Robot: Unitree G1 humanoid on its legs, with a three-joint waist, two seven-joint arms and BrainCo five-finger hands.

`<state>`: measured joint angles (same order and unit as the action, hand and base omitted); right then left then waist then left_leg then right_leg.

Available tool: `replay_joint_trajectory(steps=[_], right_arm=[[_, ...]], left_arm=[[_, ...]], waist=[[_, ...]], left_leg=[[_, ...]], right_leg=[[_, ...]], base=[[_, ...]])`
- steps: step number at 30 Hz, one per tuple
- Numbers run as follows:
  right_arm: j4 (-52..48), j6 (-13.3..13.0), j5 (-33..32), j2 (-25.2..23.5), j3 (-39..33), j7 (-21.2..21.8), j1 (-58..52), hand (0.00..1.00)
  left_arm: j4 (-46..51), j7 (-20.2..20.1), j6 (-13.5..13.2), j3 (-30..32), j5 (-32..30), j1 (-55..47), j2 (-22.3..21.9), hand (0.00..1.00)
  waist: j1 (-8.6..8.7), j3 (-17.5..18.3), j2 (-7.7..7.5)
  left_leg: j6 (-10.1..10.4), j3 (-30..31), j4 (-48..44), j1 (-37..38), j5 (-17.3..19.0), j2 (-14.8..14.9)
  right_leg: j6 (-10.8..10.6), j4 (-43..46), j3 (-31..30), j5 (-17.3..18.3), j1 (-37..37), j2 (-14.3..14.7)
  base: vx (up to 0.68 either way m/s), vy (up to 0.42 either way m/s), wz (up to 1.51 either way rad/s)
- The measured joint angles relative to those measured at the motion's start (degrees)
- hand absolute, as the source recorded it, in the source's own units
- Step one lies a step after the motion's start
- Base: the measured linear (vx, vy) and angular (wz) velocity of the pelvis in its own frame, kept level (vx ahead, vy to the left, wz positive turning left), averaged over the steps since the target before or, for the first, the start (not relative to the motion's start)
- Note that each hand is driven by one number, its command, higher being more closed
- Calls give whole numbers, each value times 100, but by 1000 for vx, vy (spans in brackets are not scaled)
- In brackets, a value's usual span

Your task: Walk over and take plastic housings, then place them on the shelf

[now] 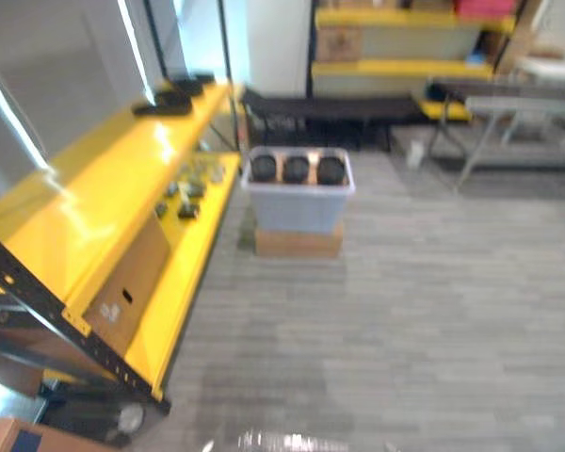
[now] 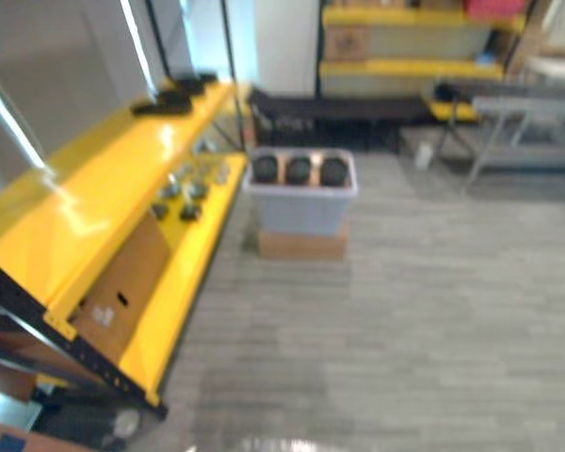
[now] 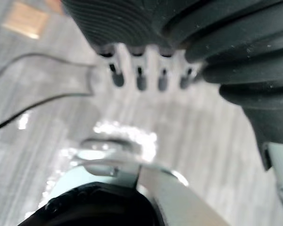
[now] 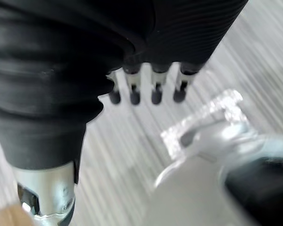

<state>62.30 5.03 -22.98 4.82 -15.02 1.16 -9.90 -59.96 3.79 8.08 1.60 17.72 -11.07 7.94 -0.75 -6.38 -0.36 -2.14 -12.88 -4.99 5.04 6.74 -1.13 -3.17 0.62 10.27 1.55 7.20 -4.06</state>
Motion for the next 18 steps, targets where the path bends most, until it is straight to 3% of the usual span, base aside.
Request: replay_joint_trajectory(steps=[9, 18], right_arm=[[123, 397, -113, -69, -250, -4, 20, 0], [149, 518, -518, -135, -331, -14, 116, 0]], left_arm=[[-202, -48, 195, -6, 235, 122, 27, 0], [-201, 123, 333, -20, 277, 227, 79, 0]], waist=[[16, -125, -48], [23, -286, -85]], left_leg=[[2, -21, 861, 820, -224, -174], [12, -60, 954, 977, -218, -228]], right_leg=[[-123, -253, 75, -66, 526, -47], [-197, -227, 79, -34, 594, -97]], base=[[110, 49, 0], [-18, 16, -2]])
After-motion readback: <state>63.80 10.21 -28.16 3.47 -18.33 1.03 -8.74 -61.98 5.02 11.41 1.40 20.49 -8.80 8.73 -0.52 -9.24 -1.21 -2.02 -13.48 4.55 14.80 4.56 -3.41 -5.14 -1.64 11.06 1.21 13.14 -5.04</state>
